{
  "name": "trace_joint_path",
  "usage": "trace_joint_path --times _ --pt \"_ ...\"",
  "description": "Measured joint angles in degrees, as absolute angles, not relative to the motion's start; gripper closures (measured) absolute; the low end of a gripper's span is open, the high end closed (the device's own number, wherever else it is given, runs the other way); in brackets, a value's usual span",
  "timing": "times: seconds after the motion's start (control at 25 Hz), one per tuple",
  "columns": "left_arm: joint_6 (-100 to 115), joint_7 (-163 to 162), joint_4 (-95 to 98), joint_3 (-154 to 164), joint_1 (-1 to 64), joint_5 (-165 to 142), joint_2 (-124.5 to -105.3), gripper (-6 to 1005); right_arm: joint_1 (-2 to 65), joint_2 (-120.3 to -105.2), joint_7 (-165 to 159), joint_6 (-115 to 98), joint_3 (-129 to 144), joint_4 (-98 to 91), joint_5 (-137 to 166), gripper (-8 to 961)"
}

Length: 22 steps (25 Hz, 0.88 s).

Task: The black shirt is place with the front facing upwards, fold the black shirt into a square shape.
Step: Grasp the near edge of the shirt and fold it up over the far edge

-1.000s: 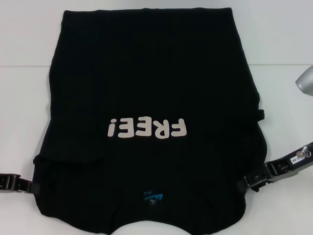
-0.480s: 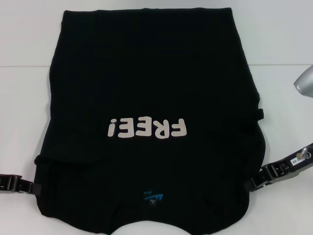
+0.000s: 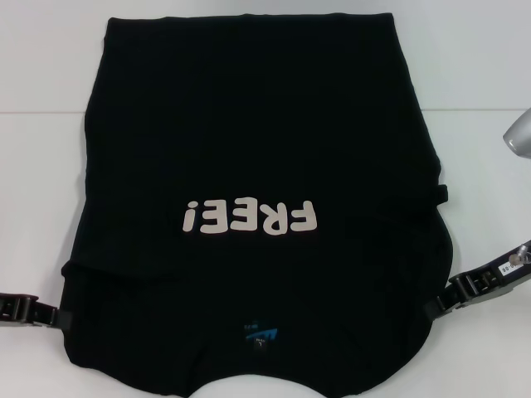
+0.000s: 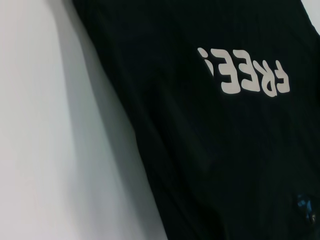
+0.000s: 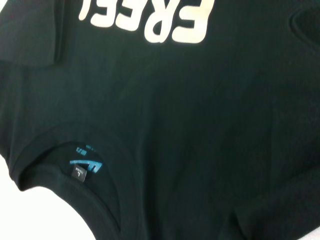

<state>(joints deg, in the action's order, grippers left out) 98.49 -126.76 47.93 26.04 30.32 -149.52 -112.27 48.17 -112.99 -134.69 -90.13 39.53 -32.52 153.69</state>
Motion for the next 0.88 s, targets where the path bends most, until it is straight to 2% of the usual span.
trace_joint_path --times 0.08,0.2,0.24,0.36,0.48,0.88 --pt "98.66 -126.83 46.25 26.1 30.76 -149.5 -111.45 917 48.33 -112.76 -134.58 -90.62 39.92 -32.62 153.71 876" --pt "100.35 -126.97 43.71 26.21 31.66 -149.71 -109.7 915 48.57 -112.04 -133.79 -92.98 40.16 -33.39 153.74 876" --pt "100.35 -126.97 43.71 26.21 31.66 -149.71 -109.7 915 48.6 -111.79 -133.45 -94.07 40.23 -33.82 153.74 877" --pt "105.37 -127.02 42.91 27.83 32.4 -150.12 -107.7 913 48.65 -111.08 -132.02 -98.77 40.92 -35.36 153.74 877" --pt "107.91 -126.73 42.78 30.09 32.48 -150.49 -107.01 912 48.53 -110.63 -129.49 -103.81 41.89 -36.34 153.74 877" --pt "117.22 -121.66 37.93 36.99 33.34 -152.67 -106.29 906 45.81 -111.81 -121.58 -113.54 46.92 -35.46 154.01 882"
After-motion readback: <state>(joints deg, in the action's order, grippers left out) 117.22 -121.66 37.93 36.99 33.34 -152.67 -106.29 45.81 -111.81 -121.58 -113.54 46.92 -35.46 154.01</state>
